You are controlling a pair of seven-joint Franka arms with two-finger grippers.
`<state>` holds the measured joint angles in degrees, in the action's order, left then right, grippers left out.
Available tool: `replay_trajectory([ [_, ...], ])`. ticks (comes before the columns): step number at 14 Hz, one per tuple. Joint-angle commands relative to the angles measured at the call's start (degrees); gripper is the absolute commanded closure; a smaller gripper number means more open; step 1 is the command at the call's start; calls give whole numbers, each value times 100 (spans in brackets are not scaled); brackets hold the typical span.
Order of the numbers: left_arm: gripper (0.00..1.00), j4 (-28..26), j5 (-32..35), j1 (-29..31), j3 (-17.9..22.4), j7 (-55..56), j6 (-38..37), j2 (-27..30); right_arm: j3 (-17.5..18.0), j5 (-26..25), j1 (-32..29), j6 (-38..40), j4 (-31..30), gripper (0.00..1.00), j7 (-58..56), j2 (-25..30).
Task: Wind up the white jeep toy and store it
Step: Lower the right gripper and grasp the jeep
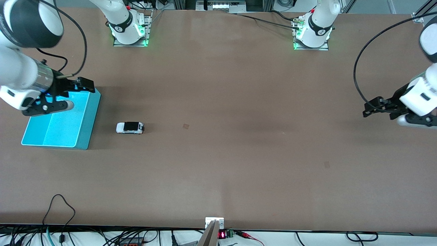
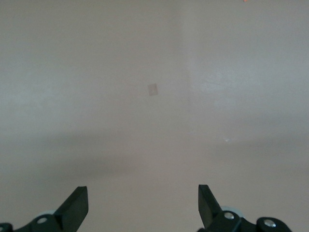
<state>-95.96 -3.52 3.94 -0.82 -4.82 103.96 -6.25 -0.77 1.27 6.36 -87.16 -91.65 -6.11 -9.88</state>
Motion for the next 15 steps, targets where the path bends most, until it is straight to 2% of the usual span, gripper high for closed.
replay_trajectory([
  [1, 0, 577, -78, -104, 117, 550, -787, 35, -20, 40, 49, -29, -124, 0, -372, -40],
  [4, 0, 605, -113, -113, 117, 1008, -1062, 386, -11, 49, 67, -729, -650, 0, -1232, 47],
  [5, 0, 570, -113, -113, 117, 974, -1044, 466, 102, 49, 15, -1002, -870, 0, -1600, 82],
  [6, 0, 570, -96, -96, 73, 930, -1053, 492, 251, 40, -90, -1240, -1037, 0, -1978, 91],
  [9, 0, 535, -70, -60, 47, 921, -1271, 581, 1181, -39, -687, -2284, -1827, 0, -3208, 284],
  [11, 0, 517, -43, -51, 38, 912, -1352, 659, 1639, -249, -873, -2961, -2303, 0, -4035, 302],
  [13, 0, 438, -26, -43, 38, 816, -1317, 721, 1816, -538, -926, -3629, -2733, 0, -4642, 302],
  [15, 0, 254, -17, -43, 38, 746, -1133, 861, 1835, -724, -952, -4323, -3155, 0, -5240, 259],
])
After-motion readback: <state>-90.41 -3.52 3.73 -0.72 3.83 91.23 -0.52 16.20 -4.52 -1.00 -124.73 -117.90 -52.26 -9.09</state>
